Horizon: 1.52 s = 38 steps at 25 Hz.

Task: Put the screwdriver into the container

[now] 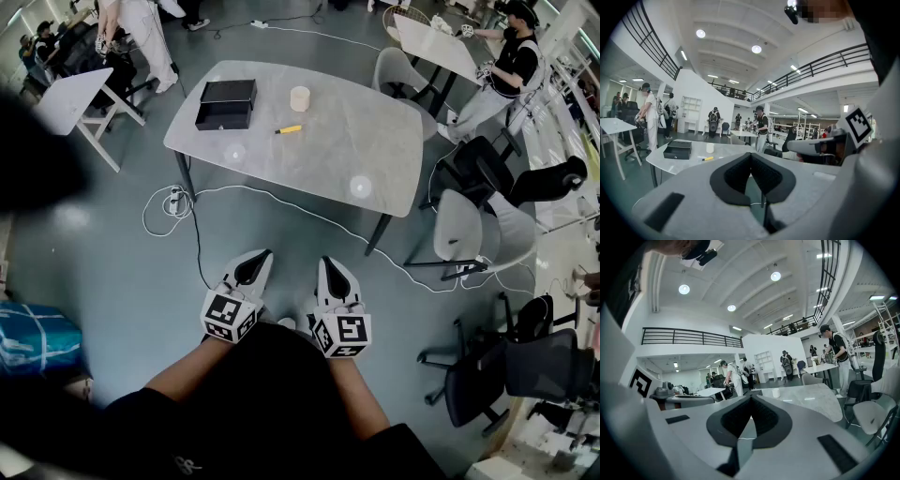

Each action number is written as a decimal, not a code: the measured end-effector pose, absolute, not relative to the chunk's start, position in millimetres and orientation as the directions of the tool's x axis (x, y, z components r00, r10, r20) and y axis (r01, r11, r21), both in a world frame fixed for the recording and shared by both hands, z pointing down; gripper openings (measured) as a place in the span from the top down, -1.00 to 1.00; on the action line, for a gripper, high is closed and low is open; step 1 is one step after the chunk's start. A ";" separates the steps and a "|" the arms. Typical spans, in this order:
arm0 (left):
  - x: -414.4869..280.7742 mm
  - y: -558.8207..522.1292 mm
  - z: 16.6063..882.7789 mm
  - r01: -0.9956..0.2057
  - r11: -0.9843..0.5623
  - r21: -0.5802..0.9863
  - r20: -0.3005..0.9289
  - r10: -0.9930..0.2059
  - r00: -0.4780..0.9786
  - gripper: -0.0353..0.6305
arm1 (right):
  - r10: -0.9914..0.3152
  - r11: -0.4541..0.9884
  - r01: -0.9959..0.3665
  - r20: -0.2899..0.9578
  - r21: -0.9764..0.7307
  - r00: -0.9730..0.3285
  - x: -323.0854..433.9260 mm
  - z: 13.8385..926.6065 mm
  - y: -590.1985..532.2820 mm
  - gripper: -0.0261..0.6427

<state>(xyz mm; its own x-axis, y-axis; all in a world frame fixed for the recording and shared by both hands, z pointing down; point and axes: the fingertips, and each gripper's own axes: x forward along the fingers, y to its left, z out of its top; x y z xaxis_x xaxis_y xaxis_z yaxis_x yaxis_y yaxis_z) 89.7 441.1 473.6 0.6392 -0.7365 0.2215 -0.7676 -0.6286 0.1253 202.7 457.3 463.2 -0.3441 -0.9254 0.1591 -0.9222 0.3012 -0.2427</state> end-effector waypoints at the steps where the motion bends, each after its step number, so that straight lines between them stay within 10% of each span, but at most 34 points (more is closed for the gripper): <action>1: 93.9 441.4 474.9 -0.769 -0.629 0.118 0.223 -0.737 0.638 0.85 | -0.923 0.301 -0.919 0.164 -0.254 -0.347 205.1 466.6 460.2 0.90; 20: 67.8 412.3 475.2 -0.796 -0.597 0.099 0.190 -0.774 0.604 0.85 | -0.912 0.343 -0.927 0.183 -0.150 -0.367 176.6 471.9 425.6 0.90; 38: -1.2 144.9 511.3 -0.771 -0.616 0.159 0.245 -0.732 0.636 0.85 | -0.903 0.202 -0.967 0.351 -0.157 -0.246 160.0 511.2 164.4 0.90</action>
